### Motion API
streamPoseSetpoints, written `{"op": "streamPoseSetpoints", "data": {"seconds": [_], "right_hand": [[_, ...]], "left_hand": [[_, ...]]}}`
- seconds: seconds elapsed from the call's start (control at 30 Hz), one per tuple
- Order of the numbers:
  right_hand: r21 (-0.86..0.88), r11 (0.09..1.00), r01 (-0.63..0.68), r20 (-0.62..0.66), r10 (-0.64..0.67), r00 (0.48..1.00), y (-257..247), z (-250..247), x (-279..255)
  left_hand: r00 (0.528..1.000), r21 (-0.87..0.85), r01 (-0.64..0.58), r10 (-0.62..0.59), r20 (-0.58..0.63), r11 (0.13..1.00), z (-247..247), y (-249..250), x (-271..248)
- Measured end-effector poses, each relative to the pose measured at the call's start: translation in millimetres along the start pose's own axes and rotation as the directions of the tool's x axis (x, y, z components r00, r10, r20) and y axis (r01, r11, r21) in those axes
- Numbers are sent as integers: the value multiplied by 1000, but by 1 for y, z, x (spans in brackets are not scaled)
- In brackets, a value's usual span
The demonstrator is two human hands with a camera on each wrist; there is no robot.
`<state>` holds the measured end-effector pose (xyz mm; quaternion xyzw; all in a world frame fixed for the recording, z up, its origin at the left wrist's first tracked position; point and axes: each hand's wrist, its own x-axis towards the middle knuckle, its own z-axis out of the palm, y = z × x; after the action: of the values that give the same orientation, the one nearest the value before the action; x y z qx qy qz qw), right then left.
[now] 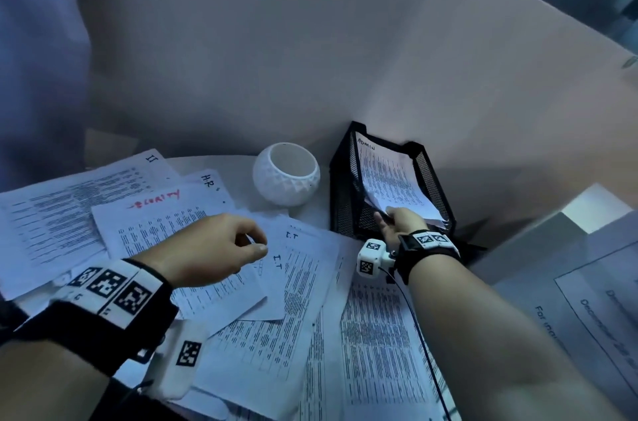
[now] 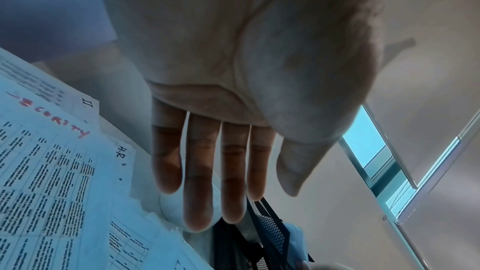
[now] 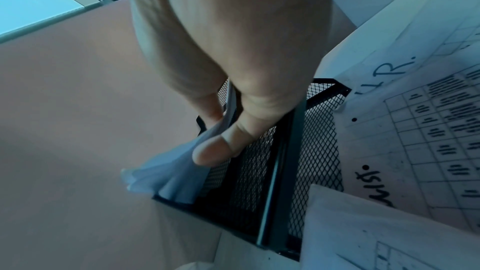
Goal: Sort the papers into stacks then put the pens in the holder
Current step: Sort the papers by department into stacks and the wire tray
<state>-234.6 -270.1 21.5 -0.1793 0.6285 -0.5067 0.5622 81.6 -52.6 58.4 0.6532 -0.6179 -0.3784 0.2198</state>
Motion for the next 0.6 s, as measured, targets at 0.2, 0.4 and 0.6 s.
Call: {"op": "streamPoseSetpoints", "data": {"seconds": [0.2, 0.4, 0.6], "right_hand": [[-122, 993, 9, 55, -2, 998, 17, -38, -40], [-290, 956, -38, 86, 66, 994, 90, -86, -83], [-508, 853, -117, 211, 255, 943, 154, -90, -123]], "left_hand": [[1000, 36, 7, -7, 9, 999, 6, 2, -1], [998, 106, 36, -41, 42, 994, 24, 5, -8], [997, 87, 69, -70, 12, 994, 41, -1, -26]]}}
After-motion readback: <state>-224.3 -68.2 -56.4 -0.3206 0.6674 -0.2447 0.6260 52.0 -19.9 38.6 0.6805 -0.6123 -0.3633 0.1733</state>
